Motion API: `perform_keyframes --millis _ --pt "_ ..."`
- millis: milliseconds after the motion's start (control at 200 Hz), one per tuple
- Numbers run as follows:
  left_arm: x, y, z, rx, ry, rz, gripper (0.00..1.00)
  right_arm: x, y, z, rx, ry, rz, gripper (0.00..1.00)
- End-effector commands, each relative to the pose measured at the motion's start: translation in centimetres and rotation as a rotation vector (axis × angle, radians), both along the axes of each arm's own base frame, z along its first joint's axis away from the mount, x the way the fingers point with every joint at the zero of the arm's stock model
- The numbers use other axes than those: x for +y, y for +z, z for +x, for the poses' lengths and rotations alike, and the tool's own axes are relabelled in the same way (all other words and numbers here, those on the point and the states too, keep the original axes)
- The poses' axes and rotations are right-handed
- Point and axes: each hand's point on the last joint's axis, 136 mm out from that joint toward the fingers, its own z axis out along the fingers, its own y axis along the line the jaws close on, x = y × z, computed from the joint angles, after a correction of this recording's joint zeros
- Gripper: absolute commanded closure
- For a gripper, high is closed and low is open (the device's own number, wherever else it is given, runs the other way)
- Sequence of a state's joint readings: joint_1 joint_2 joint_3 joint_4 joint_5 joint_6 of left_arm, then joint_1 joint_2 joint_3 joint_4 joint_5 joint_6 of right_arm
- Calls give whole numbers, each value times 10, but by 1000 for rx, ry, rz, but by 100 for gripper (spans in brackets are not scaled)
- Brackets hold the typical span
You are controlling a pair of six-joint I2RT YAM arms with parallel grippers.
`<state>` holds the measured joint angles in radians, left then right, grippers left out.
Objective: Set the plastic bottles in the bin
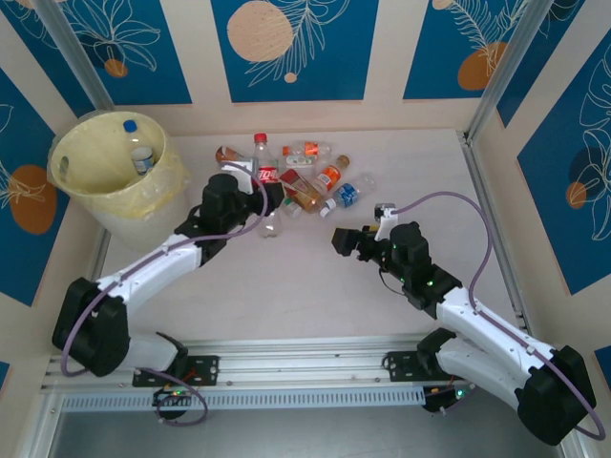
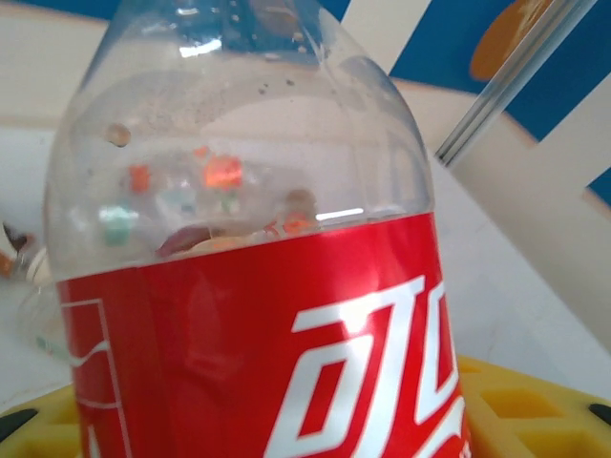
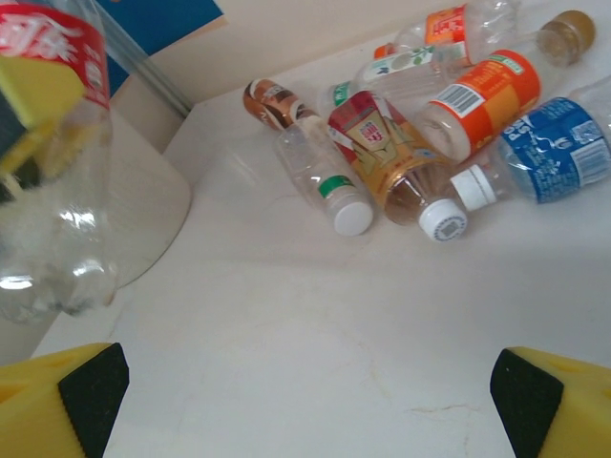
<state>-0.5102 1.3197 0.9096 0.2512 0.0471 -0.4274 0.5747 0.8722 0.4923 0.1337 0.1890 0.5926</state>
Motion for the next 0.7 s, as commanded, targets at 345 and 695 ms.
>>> perform_keyframes --millis 345,695 --pt "44 131 -15 -322 -29 -87 64 17 38 -10 -104 111 68 0" --pt "87 169 -3 -403 67 -24 65 35 55 -18 -162 212 79 1"
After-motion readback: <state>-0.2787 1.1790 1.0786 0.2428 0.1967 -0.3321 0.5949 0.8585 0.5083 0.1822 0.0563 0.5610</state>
